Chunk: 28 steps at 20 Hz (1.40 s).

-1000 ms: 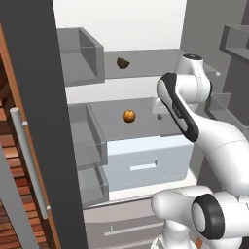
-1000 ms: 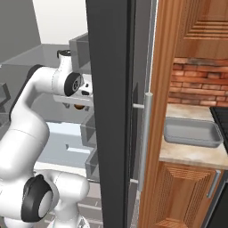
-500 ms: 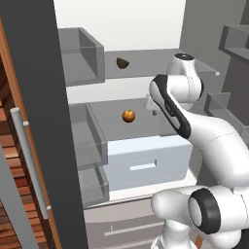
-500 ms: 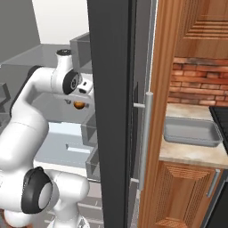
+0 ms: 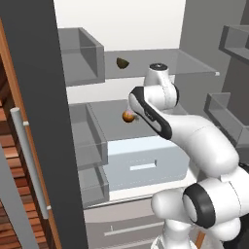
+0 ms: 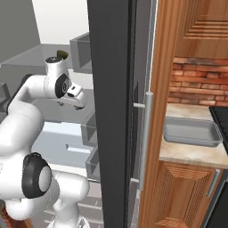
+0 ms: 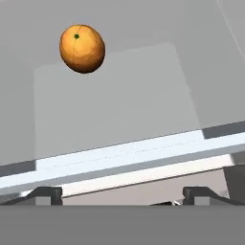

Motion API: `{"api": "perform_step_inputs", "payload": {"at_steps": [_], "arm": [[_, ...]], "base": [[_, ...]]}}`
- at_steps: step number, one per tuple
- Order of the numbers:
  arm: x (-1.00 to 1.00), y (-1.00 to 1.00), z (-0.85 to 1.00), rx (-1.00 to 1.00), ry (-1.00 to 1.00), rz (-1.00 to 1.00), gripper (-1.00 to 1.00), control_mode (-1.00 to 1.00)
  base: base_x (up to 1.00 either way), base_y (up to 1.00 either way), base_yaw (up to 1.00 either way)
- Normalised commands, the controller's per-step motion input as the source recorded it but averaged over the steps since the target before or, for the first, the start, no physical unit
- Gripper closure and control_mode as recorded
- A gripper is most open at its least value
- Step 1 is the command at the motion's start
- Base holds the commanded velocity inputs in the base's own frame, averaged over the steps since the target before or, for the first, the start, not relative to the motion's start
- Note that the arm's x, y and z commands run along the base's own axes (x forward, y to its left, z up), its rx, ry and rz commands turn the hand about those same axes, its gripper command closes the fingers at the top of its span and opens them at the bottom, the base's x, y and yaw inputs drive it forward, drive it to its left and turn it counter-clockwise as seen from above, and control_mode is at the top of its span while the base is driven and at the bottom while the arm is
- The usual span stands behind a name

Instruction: Pick the kiwi and orange from the fridge and place them inside the tupperware on the counter.

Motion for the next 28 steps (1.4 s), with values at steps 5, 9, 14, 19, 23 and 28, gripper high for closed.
{"api": "perform_step_inputs", "payload": {"at_steps": [5,9,14,19,23,28], "arm": [[0.27,0.08,-0.21,0.00,0.11,0.19,-1.00,-1.00],[0.44,0.04,-0.26,0.00,0.00,0.01,-1.00,-1.00],[0.38,0.09,-0.26,-0.02,-0.01,0.00,-1.00,-1.00],[0.45,0.13,-0.05,0.00,0.00,0.00,-1.00,-1.00],[0.43,0.15,-0.01,-0.01,0.00,0.00,-1.00,-1.00],[0.36,0.13,-0.13,-0.09,0.00,0.00,-1.00,-1.00]], "base": [[0.00,0.00,0.00],[0.00,0.00,0.00],[0.00,0.00,0.00],[0.00,0.00,0.00],[0.00,0.00,0.00],[0.00,0.00,0.00]]}}
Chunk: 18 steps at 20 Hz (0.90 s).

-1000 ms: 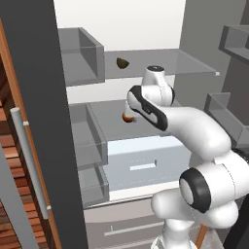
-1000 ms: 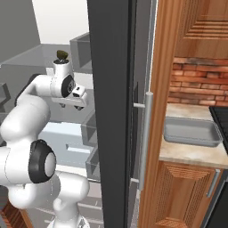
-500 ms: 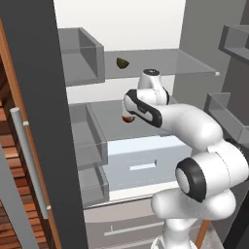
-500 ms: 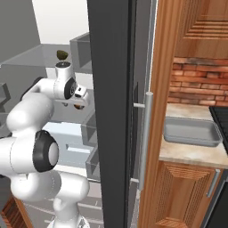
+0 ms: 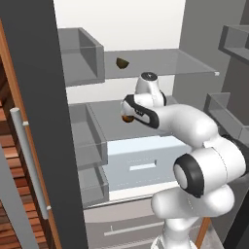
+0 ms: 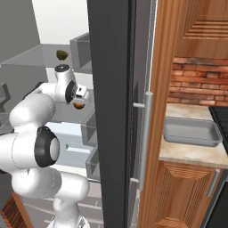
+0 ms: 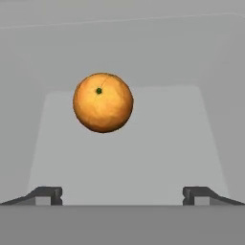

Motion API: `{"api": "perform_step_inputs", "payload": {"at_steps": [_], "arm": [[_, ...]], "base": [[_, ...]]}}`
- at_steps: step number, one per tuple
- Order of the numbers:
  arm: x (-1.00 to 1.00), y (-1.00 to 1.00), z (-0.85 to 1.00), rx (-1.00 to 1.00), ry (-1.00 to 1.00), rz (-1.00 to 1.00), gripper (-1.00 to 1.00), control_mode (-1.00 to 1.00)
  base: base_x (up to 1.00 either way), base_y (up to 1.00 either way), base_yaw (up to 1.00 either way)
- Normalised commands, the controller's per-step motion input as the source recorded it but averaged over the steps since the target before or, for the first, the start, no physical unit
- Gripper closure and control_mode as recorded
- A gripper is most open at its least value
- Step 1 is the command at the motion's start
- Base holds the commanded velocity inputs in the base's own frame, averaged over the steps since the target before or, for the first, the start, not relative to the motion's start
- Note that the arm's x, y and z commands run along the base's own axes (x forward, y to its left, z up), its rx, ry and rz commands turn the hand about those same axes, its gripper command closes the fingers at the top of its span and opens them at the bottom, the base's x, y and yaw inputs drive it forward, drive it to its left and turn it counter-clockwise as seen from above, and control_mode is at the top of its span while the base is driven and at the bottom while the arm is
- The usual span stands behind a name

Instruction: Pick the kiwi and orange from the fridge and place them inside the tupperware on the counter.

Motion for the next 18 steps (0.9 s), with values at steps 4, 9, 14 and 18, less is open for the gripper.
{"api": "perform_step_inputs", "payload": {"at_steps": [4,9,14,18], "arm": [[0.36,0.15,-0.22,-0.11,0.00,0.00,-1.00,-1.00],[0.31,0.17,-0.17,-0.11,0.00,0.00,-1.00,-1.00],[0.19,0.19,-0.08,-0.14,0.00,-0.01,-1.00,-1.00],[0.26,0.15,-0.09,-0.09,0.00,-0.02,-1.00,-1.00]], "base": [[0.00,0.00,0.00],[0.00,0.00,0.00],[0.00,0.00,0.00],[0.00,0.00,0.00]]}}
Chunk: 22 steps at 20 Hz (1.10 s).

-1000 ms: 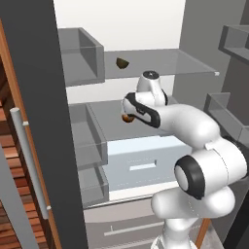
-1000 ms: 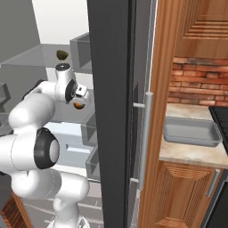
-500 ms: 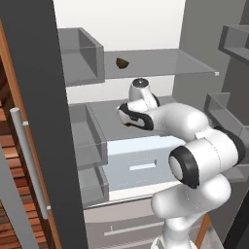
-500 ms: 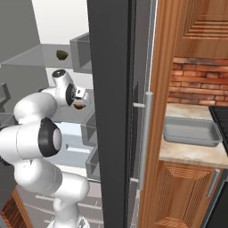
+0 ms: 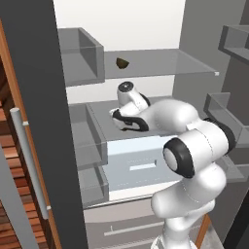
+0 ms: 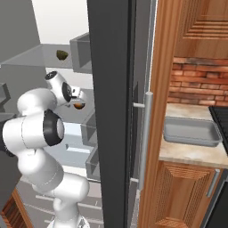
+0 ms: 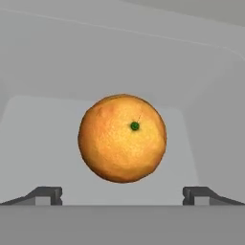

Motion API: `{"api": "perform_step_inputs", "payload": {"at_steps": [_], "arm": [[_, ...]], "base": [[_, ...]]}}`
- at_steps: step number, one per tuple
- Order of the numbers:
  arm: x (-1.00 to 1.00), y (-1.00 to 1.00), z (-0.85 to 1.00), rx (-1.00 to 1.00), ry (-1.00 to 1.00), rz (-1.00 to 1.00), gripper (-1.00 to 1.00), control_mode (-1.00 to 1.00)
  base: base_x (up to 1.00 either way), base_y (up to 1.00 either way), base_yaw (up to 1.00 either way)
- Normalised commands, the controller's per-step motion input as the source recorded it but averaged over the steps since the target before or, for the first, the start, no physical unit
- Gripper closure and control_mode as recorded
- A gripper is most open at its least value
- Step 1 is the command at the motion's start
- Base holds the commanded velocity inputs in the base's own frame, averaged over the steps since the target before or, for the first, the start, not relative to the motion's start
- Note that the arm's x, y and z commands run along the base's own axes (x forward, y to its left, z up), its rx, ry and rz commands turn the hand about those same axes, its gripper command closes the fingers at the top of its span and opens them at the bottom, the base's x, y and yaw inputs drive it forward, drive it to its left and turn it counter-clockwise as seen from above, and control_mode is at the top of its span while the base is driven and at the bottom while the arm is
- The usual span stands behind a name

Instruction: Pick the kiwi and orange from the fridge and place them inside the tupperware on the counter.

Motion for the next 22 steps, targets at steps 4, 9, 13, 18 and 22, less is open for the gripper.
{"api": "perform_step_inputs", "payload": {"at_steps": [4,9,13,18,22], "arm": [[0.28,0.04,-0.08,-0.05,0.00,-0.01,-1.00,-1.00],[0.24,0.00,-0.05,0.00,0.00,0.00,-1.00,-1.00],[0.16,0.00,0.00,0.00,0.00,0.00,-1.00,-1.00],[0.00,0.00,-0.05,0.00,0.00,0.00,-1.00,-1.00],[0.00,0.00,-0.15,0.00,0.00,0.00,-1.00,-1.00]], "base": [[0.00,0.00,0.00],[0.00,0.00,0.00],[0.00,0.00,0.00],[0.00,0.00,0.00],[0.00,0.00,0.00]]}}
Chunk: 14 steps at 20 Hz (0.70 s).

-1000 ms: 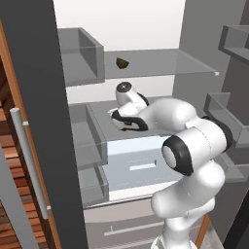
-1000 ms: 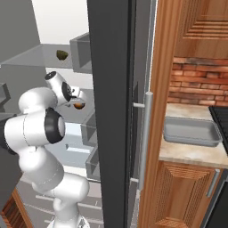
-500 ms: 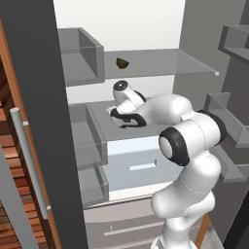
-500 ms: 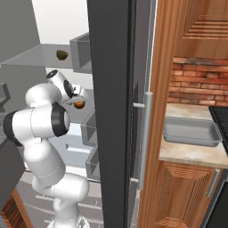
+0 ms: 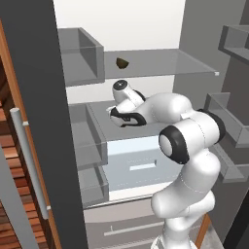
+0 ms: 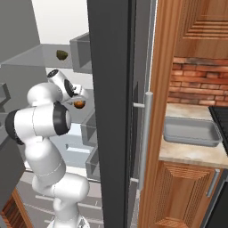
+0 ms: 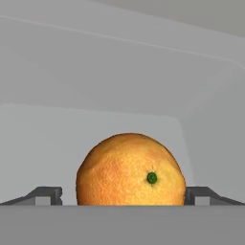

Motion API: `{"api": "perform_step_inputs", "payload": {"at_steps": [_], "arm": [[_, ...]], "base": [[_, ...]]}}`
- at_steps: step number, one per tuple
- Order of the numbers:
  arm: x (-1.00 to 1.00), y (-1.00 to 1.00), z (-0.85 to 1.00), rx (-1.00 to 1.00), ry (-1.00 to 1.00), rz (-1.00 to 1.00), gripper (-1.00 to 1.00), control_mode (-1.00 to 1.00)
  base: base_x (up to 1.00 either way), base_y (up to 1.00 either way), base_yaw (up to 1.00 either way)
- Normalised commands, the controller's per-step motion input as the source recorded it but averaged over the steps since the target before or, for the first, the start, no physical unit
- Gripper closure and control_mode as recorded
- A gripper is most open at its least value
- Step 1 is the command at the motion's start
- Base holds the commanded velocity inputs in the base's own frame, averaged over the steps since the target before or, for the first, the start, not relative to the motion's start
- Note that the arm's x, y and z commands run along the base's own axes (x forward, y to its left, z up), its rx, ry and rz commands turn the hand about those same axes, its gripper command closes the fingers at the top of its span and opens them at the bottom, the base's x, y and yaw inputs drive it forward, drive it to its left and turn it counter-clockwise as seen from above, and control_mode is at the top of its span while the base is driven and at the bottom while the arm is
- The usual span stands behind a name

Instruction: Pick the kiwi and orange from the fridge and place them inside the tupperware on the counter.

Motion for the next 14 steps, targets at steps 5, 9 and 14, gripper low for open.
{"api": "perform_step_inputs", "payload": {"at_steps": [5,9,14], "arm": [[0.00,0.00,-0.18,0.00,0.00,0.00,1.00,-1.00],[0.00,0.00,-0.15,0.00,0.00,0.00,1.00,-1.00],[0.00,0.00,-0.16,0.00,-0.07,0.00,1.00,-1.00]], "base": [[0.00,0.00,0.00],[0.00,0.00,0.00],[0.00,0.00,0.00]]}}
